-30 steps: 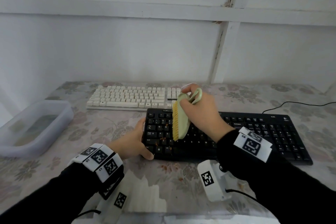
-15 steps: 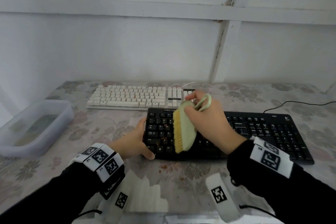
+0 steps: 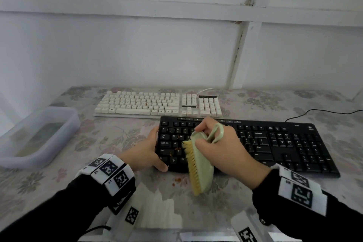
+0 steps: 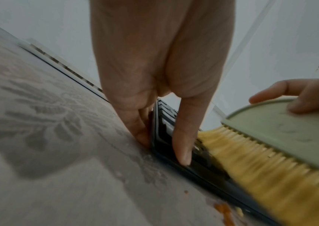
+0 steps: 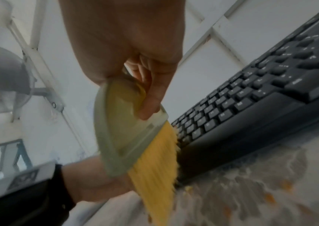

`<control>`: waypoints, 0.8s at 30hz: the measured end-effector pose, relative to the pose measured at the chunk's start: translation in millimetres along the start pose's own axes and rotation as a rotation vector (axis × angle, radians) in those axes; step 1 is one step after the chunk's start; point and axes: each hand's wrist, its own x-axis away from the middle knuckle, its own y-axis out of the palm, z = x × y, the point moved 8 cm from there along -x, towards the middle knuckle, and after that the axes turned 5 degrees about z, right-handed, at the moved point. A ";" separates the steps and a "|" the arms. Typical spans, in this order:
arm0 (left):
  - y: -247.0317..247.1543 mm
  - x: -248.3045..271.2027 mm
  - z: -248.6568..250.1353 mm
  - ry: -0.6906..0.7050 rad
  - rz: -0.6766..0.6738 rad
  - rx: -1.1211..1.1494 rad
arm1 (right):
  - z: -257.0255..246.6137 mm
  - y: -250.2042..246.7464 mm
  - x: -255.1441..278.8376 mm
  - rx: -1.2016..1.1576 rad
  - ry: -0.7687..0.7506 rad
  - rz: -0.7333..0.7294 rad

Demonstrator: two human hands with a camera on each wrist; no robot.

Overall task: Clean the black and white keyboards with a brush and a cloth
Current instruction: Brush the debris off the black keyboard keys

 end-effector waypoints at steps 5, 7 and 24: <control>1.0 1.4 1.8 0.001 -0.010 0.002 | -7.7 -25.2 -32.3 -0.090 0.010 0.201; 0.7 2.3 2.5 -0.002 -0.009 -0.001 | -7.9 -24.7 -41.1 -0.091 0.002 0.231; 0.6 1.5 -0.2 -0.005 -0.018 0.017 | -3.9 -27.5 -20.8 -0.030 0.038 0.109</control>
